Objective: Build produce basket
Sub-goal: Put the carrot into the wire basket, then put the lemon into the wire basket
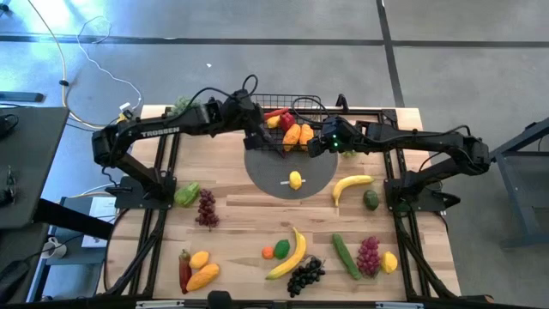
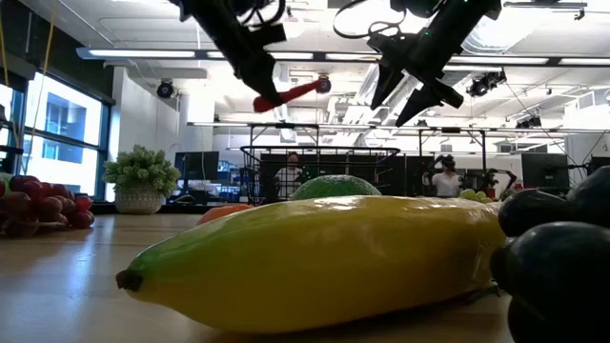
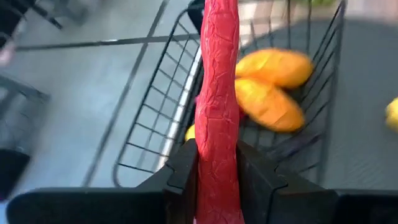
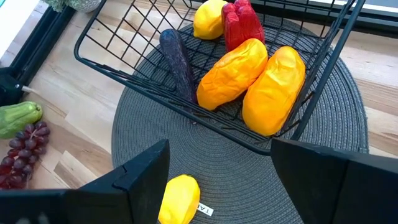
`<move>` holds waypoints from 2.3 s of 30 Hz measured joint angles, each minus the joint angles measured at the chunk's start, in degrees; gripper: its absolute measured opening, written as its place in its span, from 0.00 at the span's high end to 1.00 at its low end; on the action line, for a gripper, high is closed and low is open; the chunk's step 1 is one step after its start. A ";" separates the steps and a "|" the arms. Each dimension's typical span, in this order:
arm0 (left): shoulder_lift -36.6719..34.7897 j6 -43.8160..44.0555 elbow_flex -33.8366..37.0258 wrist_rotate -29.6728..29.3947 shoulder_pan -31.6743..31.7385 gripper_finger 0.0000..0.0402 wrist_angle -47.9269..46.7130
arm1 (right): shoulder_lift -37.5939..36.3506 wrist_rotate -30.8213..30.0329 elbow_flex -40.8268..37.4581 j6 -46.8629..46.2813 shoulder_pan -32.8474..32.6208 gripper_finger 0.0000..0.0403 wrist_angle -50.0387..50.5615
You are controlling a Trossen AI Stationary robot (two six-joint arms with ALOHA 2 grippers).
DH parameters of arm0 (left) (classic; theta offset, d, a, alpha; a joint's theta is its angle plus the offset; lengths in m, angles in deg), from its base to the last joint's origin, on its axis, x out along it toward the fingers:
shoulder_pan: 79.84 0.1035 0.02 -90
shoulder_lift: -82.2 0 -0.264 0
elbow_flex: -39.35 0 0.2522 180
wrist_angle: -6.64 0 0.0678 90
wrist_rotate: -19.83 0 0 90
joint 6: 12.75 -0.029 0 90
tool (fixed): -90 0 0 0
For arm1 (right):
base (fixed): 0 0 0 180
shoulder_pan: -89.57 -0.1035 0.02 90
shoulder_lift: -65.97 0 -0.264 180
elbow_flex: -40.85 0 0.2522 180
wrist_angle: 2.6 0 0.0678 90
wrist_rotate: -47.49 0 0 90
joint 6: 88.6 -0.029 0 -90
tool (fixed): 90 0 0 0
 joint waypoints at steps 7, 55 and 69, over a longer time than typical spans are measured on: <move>2.60 -11.63 0.02 2.25 0.17 0.79 -0.22 | 0.00 0.00 0.00 0.17 0.00 0.35 0.00; -2.93 7.98 -4.81 -10.97 -4.52 0.58 -15.78 | 0.02 7.65 0.00 3.12 0.51 0.35 -6.98; -15.27 23.65 1.46 3.29 -7.53 0.58 -26.40 | 0.86 2.90 0.00 -8.32 -9.18 0.35 -10.93</move>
